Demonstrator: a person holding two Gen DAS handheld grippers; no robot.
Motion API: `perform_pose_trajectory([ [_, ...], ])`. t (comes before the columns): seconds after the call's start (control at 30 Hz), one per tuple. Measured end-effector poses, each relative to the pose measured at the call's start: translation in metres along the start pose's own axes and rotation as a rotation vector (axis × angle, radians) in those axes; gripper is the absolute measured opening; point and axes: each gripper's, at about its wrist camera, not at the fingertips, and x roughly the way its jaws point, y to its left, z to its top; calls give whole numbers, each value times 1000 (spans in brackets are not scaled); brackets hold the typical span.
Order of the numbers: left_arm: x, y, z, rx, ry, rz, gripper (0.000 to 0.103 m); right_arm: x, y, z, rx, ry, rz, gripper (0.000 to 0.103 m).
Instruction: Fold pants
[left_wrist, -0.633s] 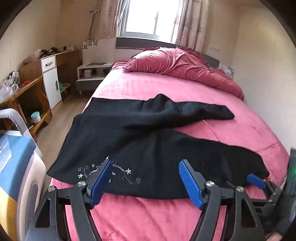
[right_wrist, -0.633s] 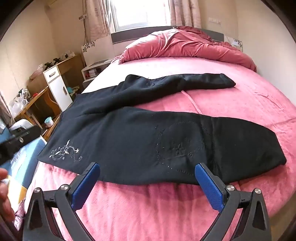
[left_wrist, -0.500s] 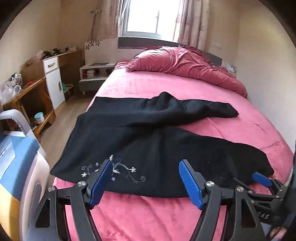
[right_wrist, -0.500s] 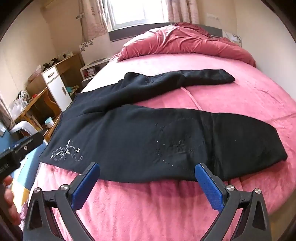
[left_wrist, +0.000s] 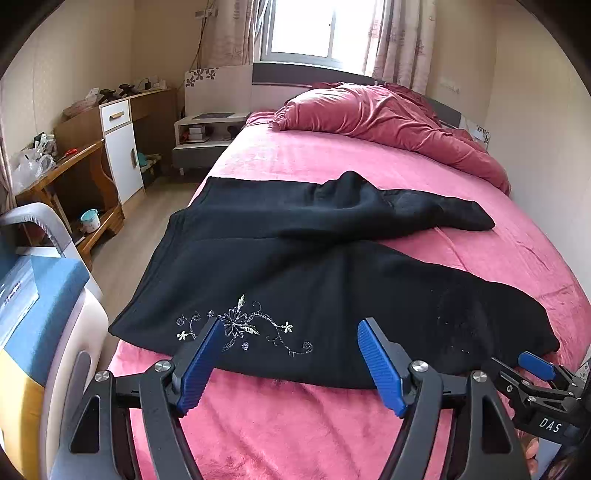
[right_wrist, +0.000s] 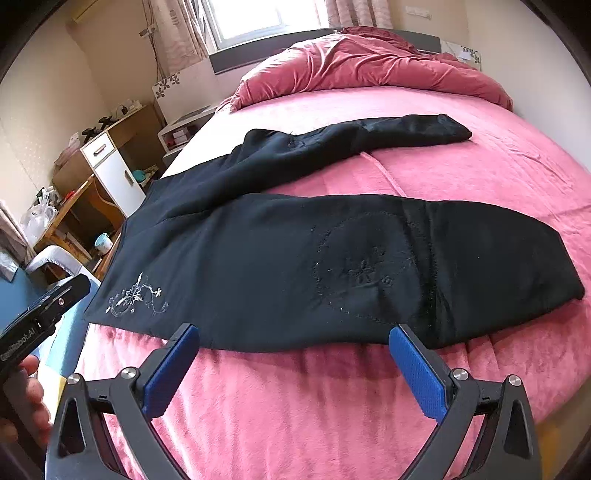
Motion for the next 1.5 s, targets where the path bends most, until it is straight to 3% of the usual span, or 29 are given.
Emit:
perform_pose_trajectory([
  [1.5, -2, 9, -6, -19, 16, 12, 81, -5, 1, -4, 9, 5, -16, 103],
])
